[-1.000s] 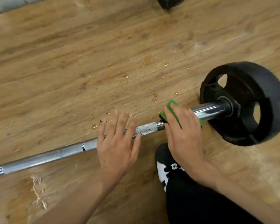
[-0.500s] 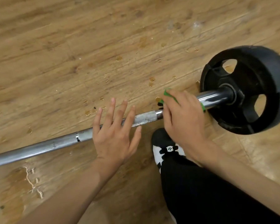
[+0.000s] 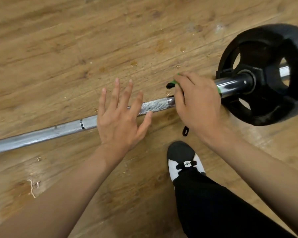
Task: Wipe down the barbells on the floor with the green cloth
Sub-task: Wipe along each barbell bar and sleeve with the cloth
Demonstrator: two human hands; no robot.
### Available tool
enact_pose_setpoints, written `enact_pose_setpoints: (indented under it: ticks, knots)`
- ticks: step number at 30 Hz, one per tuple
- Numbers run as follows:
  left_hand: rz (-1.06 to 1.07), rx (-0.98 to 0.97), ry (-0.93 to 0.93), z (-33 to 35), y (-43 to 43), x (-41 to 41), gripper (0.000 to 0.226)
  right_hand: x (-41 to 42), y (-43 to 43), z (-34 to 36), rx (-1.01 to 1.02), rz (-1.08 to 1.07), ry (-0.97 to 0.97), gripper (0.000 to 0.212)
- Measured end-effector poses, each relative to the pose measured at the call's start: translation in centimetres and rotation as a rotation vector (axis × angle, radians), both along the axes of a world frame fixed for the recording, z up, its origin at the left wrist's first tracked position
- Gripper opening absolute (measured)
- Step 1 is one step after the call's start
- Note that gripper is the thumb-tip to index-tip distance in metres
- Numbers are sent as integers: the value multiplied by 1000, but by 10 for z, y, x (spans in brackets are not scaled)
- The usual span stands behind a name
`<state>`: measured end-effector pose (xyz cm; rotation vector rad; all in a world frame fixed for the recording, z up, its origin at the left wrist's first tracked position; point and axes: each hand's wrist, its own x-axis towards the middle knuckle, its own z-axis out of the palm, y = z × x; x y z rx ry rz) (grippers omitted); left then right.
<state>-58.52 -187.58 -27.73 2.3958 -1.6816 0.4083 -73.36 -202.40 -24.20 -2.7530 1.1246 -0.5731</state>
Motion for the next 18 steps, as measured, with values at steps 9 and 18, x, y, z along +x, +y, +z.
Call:
enact_pose_setpoints:
  ticks: [9,18]
  knots:
    - [24,-66,-28,-2,-33,29,56,19,-17,-10,-8,30,-52,33]
    - [93,12,27,4,-73,67,64,26,-39,-21,-72,124,-43,43]
